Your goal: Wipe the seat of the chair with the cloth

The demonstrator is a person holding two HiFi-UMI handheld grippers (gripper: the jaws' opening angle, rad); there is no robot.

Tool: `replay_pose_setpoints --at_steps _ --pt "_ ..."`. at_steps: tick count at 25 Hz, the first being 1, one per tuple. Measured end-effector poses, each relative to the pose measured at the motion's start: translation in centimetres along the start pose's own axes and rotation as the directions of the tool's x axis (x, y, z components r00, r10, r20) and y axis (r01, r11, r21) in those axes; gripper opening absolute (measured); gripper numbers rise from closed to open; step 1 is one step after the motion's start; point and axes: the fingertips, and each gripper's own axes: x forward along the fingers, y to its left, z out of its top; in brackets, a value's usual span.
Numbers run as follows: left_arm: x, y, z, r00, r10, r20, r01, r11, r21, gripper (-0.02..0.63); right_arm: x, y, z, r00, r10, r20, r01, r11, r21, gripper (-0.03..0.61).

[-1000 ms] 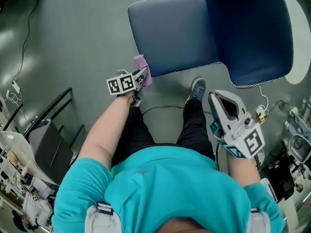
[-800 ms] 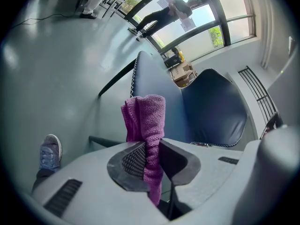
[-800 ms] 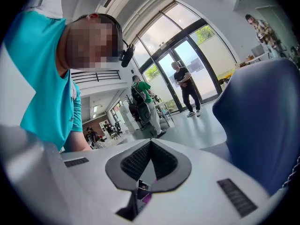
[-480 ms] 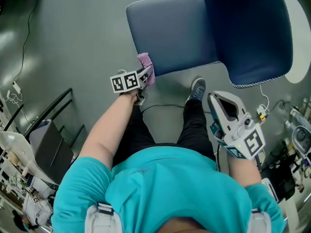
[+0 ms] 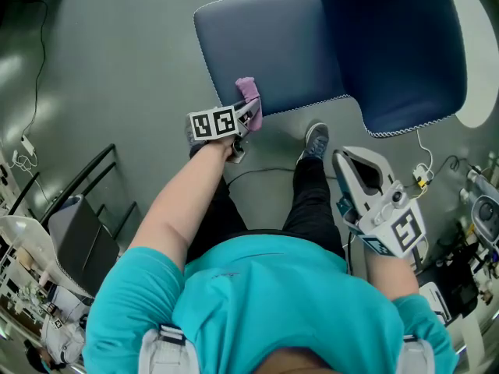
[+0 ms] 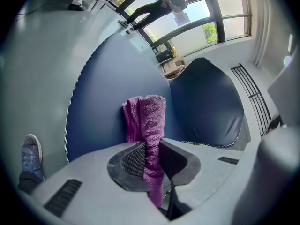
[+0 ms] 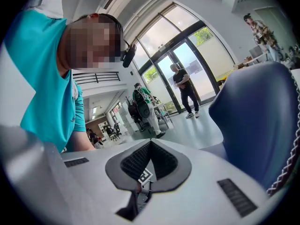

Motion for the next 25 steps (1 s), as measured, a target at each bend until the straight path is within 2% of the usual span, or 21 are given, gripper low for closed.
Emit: replay_pose_setpoints --at_steps 4,8,25 --pt "0.8 -0.9 -0.2 1.0 -0.016 -0.014 0.017 1.0 0.003 0.064 -0.4 0.2 0.0 1.0 -0.013 0.01 0.013 1.0 0.002 -0.003" --pt "3.4 -2.6 -0.8 0.999 -0.026 -0.034 0.026 1.0 0.011 0.064 -2.2 -1.5 0.2 0.999 -0.031 0.023 0.031 0.999 0.01 -0.003" --pt "7.2 -6.2 -1.2 0.995 -0.06 -0.078 0.063 0.997 0.043 0.064 -6.0 -3.5 0.9 0.991 -0.112 0.071 0.111 0.994 0.015 -0.002"
